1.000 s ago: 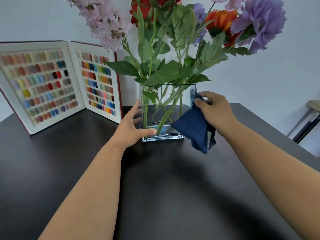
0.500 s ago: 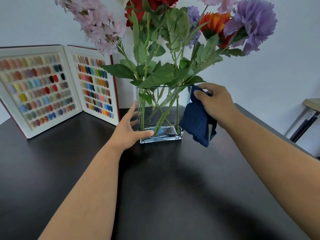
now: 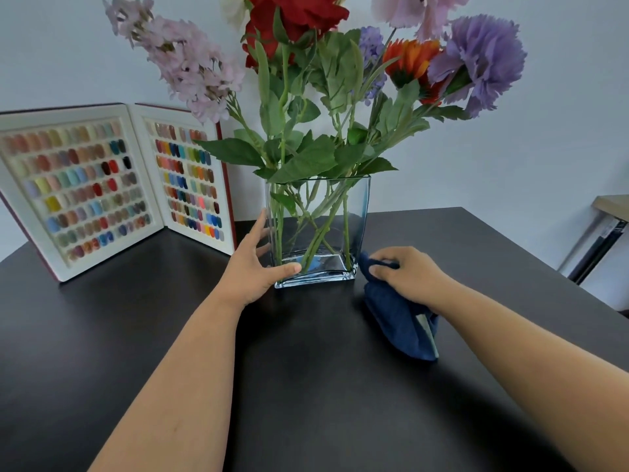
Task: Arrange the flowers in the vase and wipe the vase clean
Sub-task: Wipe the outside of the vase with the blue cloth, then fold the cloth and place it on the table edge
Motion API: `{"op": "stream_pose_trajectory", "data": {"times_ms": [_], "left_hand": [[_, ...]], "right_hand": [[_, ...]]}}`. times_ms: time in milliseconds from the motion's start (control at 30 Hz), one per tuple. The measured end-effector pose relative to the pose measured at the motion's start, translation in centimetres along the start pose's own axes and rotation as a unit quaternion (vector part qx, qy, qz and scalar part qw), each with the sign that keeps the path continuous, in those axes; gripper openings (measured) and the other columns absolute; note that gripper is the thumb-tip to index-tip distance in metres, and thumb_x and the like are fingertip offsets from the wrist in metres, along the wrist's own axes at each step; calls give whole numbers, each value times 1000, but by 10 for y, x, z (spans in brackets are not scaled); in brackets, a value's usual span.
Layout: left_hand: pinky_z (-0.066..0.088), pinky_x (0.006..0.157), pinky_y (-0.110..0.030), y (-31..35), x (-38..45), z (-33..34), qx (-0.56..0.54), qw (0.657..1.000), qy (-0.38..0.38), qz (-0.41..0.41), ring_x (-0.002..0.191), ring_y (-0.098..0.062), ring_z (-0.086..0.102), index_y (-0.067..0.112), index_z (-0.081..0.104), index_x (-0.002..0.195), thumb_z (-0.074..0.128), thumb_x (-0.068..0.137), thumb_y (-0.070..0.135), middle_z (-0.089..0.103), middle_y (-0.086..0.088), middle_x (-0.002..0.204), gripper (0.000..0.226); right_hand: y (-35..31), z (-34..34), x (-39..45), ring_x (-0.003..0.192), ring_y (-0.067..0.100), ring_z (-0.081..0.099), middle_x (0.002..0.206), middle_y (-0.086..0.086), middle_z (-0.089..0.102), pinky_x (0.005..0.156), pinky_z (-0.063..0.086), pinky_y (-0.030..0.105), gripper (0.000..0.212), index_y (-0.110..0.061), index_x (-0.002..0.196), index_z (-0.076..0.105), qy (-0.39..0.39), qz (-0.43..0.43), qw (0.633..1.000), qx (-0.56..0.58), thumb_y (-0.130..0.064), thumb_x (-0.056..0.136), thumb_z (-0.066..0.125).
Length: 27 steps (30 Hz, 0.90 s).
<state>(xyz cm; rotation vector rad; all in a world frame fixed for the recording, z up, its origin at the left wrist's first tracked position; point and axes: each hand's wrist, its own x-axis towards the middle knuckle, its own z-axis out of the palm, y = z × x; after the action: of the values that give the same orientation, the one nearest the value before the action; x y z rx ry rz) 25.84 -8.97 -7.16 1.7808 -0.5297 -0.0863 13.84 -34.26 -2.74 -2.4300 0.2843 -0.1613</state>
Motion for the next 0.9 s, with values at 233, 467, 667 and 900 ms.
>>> {"op": "stream_pose_trajectory", "data": {"times_ms": [233, 467, 667, 900], "left_hand": [[45, 109, -41, 29, -38, 36, -79, 968, 225, -80, 133, -20, 46, 26, 18, 158, 88, 75, 17, 33, -2, 156, 109], [48, 96, -28, 75, -103, 96, -102, 984, 142, -43, 116, -18, 59, 35, 54, 123, 70, 92, 18, 60, 8, 120, 38], [53, 89, -21, 101, -132, 128, -148, 987, -56, -21, 106, -6, 68, 15, 62, 123, 62, 98, 12, 73, 4, 113, 25], [56, 83, -32, 134, -148, 143, -147, 985, -78, -47, 92, -18, 70, 16, 71, 97, 63, 96, 7, 77, -5, 99, 13]], "right_hand": [[-4, -14, -33, 85, 21, 65, 96, 9, 69, 75, 52, 33, 15, -21, 111, 61, -30, 2, 921, 388, -21, 99, 54], [-11, -20, -72, 80, 21, 67, 95, 10, 70, 61, 55, 31, 21, -29, 118, 52, -110, 6, 877, 468, -22, 98, 55], [-12, -42, -103, 84, 25, 65, 111, 19, 58, 69, 53, 36, 40, -40, 120, 46, -78, -20, 895, 439, -22, 90, 66], [28, -67, -143, 104, 27, 68, 116, 14, 70, 100, 48, 51, 60, -26, 127, 48, -144, 39, 880, 450, -39, 76, 77]]}}
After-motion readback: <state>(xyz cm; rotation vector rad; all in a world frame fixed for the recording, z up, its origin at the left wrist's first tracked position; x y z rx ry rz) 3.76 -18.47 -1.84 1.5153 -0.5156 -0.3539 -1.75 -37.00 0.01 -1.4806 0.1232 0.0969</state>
